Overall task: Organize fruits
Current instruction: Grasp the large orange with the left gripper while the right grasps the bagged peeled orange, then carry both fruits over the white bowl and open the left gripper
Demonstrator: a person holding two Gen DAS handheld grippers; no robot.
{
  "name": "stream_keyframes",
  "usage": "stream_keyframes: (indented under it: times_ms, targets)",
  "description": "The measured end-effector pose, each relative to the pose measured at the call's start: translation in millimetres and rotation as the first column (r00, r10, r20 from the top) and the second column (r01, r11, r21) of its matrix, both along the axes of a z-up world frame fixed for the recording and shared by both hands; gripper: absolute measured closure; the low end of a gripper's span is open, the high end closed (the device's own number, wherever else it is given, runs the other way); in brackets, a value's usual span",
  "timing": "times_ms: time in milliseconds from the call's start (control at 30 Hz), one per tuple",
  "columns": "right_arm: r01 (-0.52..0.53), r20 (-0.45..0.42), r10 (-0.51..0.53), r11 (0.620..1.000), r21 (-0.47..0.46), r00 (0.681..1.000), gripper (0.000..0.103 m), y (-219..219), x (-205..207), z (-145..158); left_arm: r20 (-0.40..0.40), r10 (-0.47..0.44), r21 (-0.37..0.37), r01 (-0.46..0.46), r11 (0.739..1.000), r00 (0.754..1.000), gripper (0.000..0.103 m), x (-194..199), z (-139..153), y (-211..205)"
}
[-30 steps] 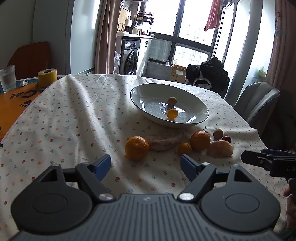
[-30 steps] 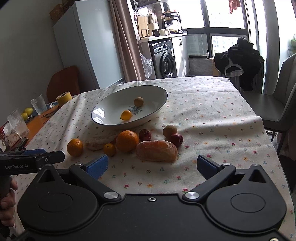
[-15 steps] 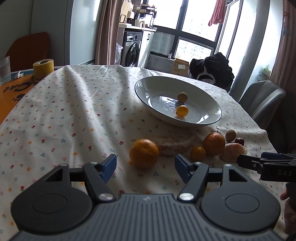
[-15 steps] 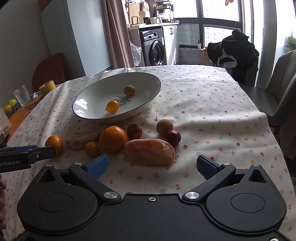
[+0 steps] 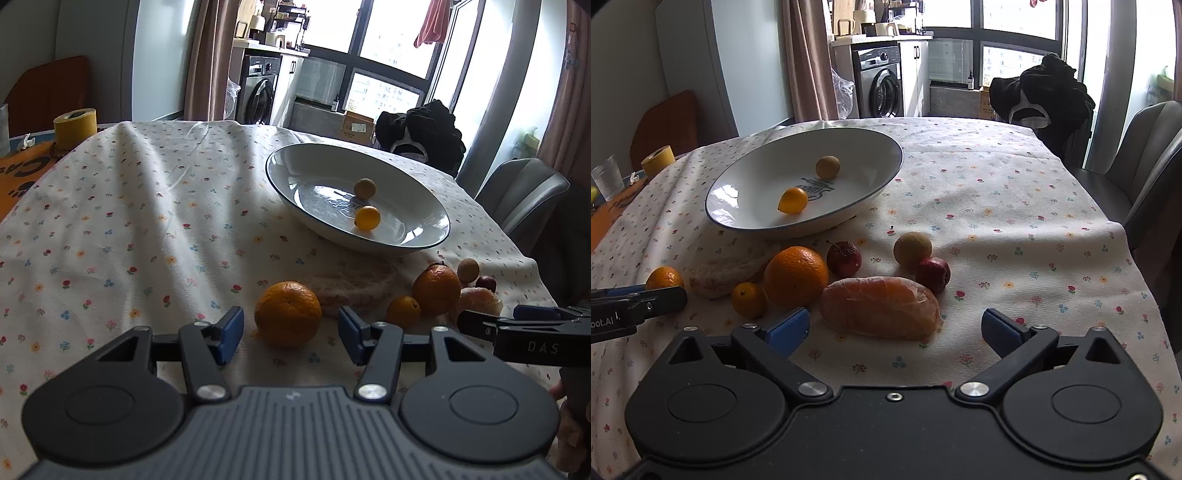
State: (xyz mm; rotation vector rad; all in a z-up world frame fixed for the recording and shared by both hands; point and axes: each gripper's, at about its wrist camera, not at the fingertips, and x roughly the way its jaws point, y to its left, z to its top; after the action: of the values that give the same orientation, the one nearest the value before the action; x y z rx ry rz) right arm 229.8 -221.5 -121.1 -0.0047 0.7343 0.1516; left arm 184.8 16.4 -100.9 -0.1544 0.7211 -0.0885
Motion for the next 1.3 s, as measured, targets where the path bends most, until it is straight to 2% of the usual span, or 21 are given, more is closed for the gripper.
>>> stream_keyframes:
  times_ms: [267, 367, 500, 567, 667, 700, 1300]
  targets:
    - [0.023, 0.004, -0.023, 0.999, -0.027, 1.000, 0.005, 8, 6, -8, 0.004, -0.010, -0.005, 0.010, 1.000, 1.000, 0.058, 3, -3, -2]
    - [0.032, 0.004, -0.032, 0.999, -0.024, 0.999, 0.005, 9, 8, -8, 0.003, -0.007, -0.008, 0.007, 1.000, 1.000, 0.065, 5, -4, -2]
    - [0.040, 0.010, -0.040, 0.998, -0.040, 0.999, 0.005, 12, 11, -9, -0.001, 0.000, -0.015, 0.000, 1.000, 1.000, 0.066, 7, -2, -2]
    - [0.043, 0.020, -0.042, 0.998, -0.049, 0.999, 0.008, 14, 11, -10, 0.002, -0.001, -0.015, 0.001, 1.000, 1.000, 0.066, 6, -1, -2]
    - [0.016, 0.035, -0.014, 0.998, -0.056, 0.999, 0.025, 15, 8, -7, 0.008, 0.004, -0.012, -0.004, 1.000, 1.000, 0.066, 5, 1, -3]
    - [-0.003, 0.041, 0.006, 0.998, -0.067, 0.999, 0.034, 17, 6, -6, 0.011, 0.006, -0.011, -0.006, 1.000, 1.000, 0.066, 4, 2, -3]
    - [-0.048, 0.055, 0.048, 0.999, -0.017, 0.997, 0.036, -7, -15, 4, 0.051, 0.018, -0.004, -0.018, 1.000, 0.999, 0.066, -13, 19, -13]
